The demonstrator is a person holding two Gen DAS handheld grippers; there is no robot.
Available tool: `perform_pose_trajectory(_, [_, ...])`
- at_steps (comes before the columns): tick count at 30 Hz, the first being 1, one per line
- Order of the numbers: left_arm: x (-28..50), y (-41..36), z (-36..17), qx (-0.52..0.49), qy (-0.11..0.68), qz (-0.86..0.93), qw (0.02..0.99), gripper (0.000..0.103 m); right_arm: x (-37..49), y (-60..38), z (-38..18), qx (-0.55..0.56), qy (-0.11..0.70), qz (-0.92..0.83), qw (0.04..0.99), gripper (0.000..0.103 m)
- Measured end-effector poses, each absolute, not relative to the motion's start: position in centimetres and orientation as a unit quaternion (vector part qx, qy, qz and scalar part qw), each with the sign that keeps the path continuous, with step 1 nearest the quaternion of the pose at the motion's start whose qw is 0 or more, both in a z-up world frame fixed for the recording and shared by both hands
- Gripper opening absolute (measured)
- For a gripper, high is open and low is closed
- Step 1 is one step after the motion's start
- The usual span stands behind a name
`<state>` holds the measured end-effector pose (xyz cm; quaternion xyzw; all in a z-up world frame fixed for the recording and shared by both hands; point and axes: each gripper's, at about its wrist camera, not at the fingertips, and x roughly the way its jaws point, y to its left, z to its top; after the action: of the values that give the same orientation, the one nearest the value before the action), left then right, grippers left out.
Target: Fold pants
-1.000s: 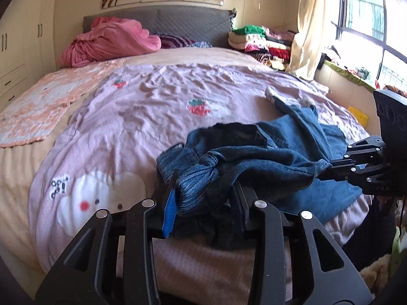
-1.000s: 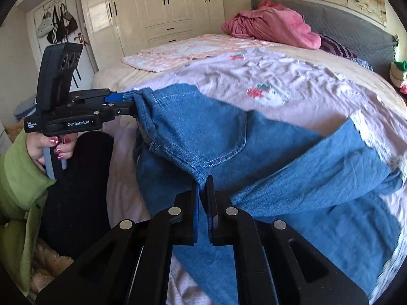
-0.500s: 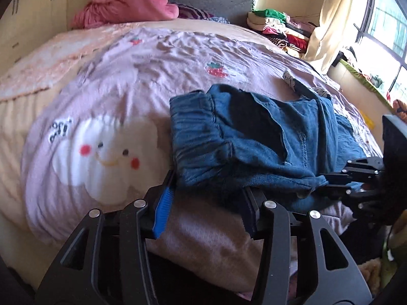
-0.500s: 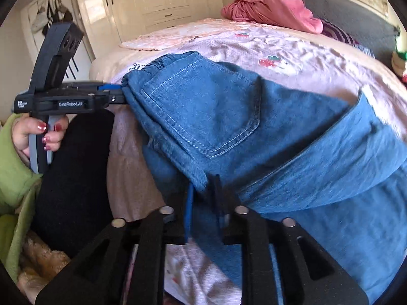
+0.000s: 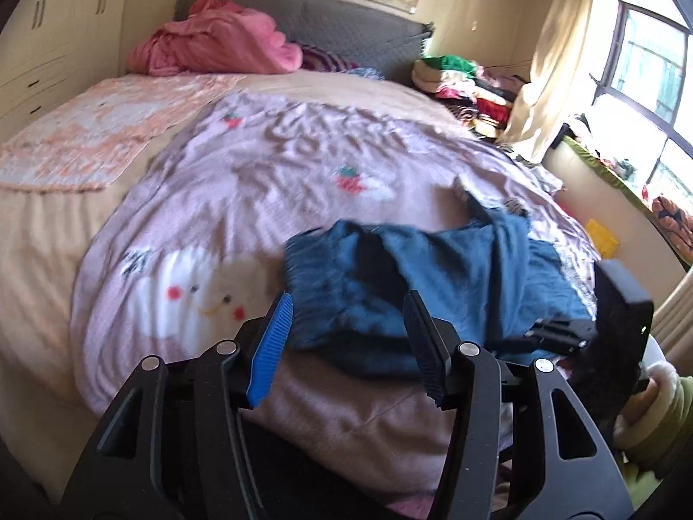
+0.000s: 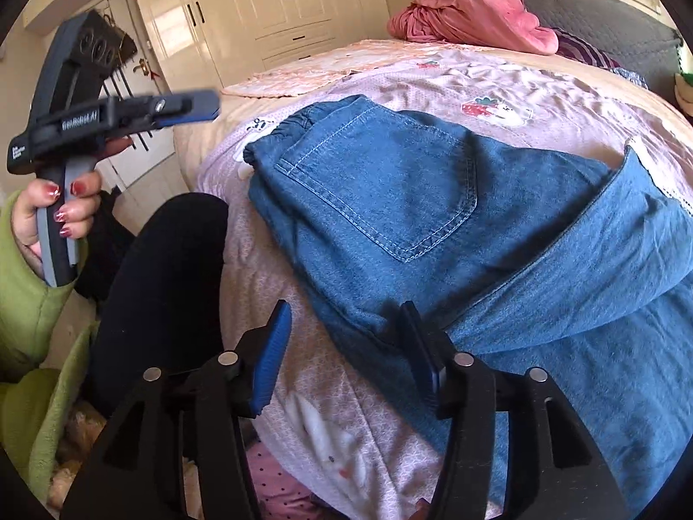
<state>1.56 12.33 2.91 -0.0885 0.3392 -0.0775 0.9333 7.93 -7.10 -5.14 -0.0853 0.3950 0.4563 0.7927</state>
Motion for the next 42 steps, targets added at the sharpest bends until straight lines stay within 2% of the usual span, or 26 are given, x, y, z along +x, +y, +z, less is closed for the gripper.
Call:
perform_pose_trajectory(3, [3.8,9.7,2.9,-0.078,0.342,-0.107,0.93,0.046,7.6,-7.9,-4.1,-0.073,0.387,0.452,0.801,0.052])
perform_pose_trajectory(8, [6.1,6.2,0.1,-0.071,0.385,-0.152,0.907,0.045,7.8,-10.5,-2.2,-0.052,0.368,0.421,0.827,0.052])
perform_pose_trajectory(16, [6.9,5.4,-5.0,-0.047,0.443,-0.134,0.885,0.045,11.3,-14.8,-2.5,0.003,0.387,0.318,0.866,0.052])
perform_pose_trajectory(22, [6.9,5.3,-6.0,-0.04,0.442,-0.129,0.887,0.045,13.5,-16.4,-5.4,-0.01,0.433,0.232,0.871,0.055])
perform_pose_trajectory(27, [6.7,5.7,-5.5,-0.059,0.43,-0.132,0.891,0.045,13.5,-17.1,-5.5,0.012,0.429,0.245,0.87,0.059])
perform_pose_trajectory(33, [3.8,6.5,-0.8,-0.08,0.382,-0.137,0.91,0.062,13.0,-19.4,-3.2,0.049,0.405,0.239,0.881,0.069])
perform_pose_trajectory(36, [3.2,6.0,0.9,-0.076,0.365,-0.147,0.916,0.065,13.3,-20.0,-2.3,0.056,0.397,0.233,0.886,0.071])
perform_pose_trajectory(39, [3.8,4.6,1.9,-0.071,0.357,-0.162,0.917,0.073,13.5,-20.7,-1.5,0.055,0.392,0.224,0.891,0.071])
perform_pose_trajectory(42, [5.4,2.7,1.8,-0.072,0.37,-0.184,0.908,0.073,14.1,-21.6,-0.4,0.055,0.384,0.208,0.898,0.071])
